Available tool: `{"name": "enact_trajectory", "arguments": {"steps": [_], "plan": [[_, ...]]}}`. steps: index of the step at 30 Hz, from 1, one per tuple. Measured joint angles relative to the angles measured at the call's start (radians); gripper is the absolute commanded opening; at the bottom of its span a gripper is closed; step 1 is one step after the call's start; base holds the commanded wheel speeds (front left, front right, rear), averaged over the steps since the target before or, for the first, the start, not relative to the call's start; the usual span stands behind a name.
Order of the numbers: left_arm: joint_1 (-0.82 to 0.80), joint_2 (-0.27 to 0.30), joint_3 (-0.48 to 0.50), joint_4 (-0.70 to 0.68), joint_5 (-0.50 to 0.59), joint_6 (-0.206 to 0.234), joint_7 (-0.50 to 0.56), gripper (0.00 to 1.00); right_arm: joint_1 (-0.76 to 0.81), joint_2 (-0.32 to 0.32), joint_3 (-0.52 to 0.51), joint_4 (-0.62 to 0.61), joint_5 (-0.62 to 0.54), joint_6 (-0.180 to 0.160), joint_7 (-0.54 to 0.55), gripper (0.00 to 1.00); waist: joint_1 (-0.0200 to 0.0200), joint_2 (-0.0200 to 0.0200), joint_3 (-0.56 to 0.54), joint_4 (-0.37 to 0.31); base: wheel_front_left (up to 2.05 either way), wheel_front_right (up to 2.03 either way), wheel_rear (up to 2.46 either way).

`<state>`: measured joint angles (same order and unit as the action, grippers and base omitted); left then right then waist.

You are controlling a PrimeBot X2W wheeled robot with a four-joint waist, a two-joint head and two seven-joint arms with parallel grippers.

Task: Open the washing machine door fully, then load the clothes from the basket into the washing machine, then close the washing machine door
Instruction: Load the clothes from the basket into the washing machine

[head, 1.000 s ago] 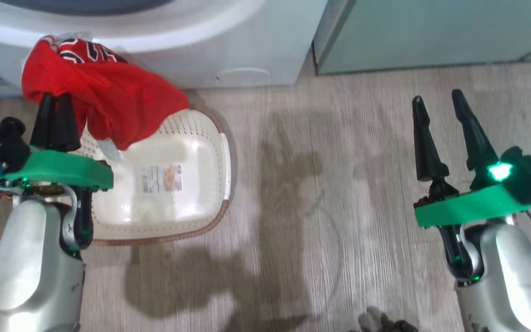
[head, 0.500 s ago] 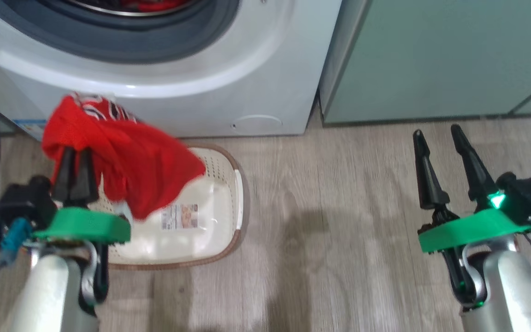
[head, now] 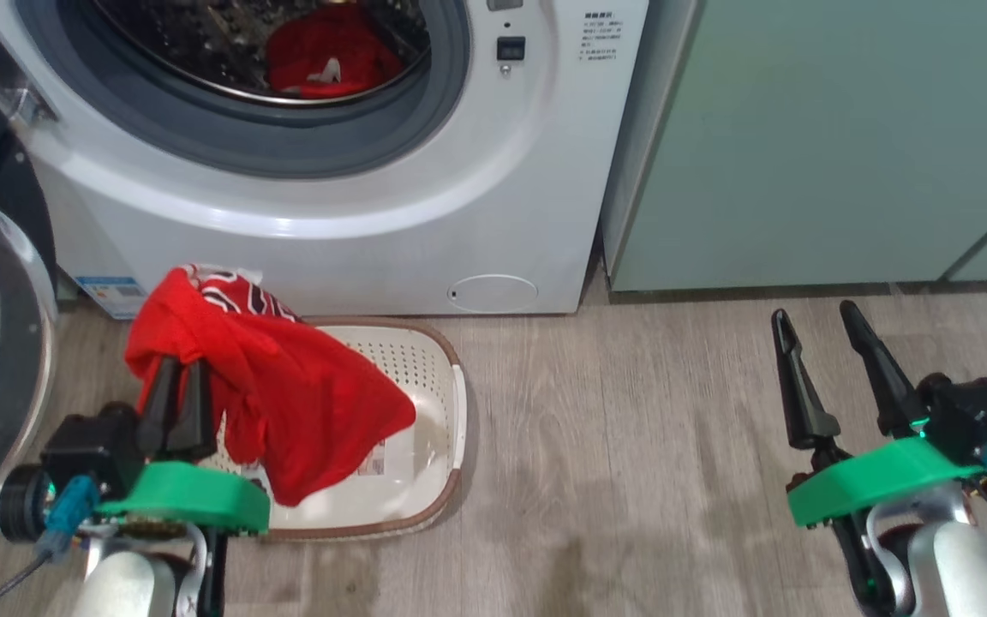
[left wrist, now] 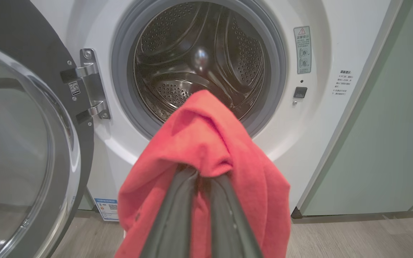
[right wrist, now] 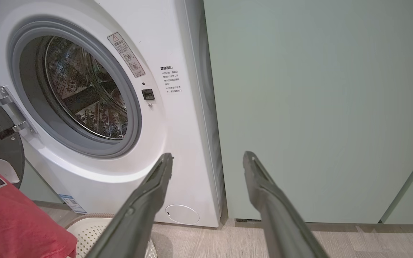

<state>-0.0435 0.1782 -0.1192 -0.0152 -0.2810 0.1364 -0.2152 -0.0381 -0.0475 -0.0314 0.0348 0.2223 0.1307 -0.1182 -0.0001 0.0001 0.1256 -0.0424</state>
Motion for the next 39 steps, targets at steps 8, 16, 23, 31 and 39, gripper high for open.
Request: {"name": "enact_trajectory", "arguments": {"steps": [8,16,23,31,39], "plan": [[0.011,0.001,-0.006,-0.002,0.000,0.002,0.009,0.00,0.012,0.000,0.000,-0.015,0.000,0.000,0.013,1.00,0.0000,0.0000,-0.020,0.000,0.00,0.00,0.00],[0.011,0.002,-0.006,-0.003,0.000,0.008,0.009,0.00,0.012,0.000,0.001,-0.020,0.000,0.000,0.014,1.00,0.0000,0.0000,-0.015,-0.003,0.00,0.00,0.00],[0.010,0.005,-0.005,-0.003,-0.001,0.009,0.008,0.00,0.012,0.000,0.001,-0.021,0.002,0.000,0.014,1.00,0.0001,0.0000,0.002,0.000,0.00,0.00,0.00],[-0.003,0.009,-0.004,-0.005,-0.013,0.012,0.007,0.00,0.008,0.000,0.004,-0.032,0.008,0.000,0.012,1.00,0.0001,0.0000,0.036,-0.004,0.00,0.00,0.00],[-0.153,0.025,0.011,0.039,-0.027,0.005,0.014,0.00,-0.037,0.000,0.039,-0.048,0.015,0.000,-0.005,1.00,0.0002,0.0000,0.126,-0.023,0.00,0.00,0.00]]}}
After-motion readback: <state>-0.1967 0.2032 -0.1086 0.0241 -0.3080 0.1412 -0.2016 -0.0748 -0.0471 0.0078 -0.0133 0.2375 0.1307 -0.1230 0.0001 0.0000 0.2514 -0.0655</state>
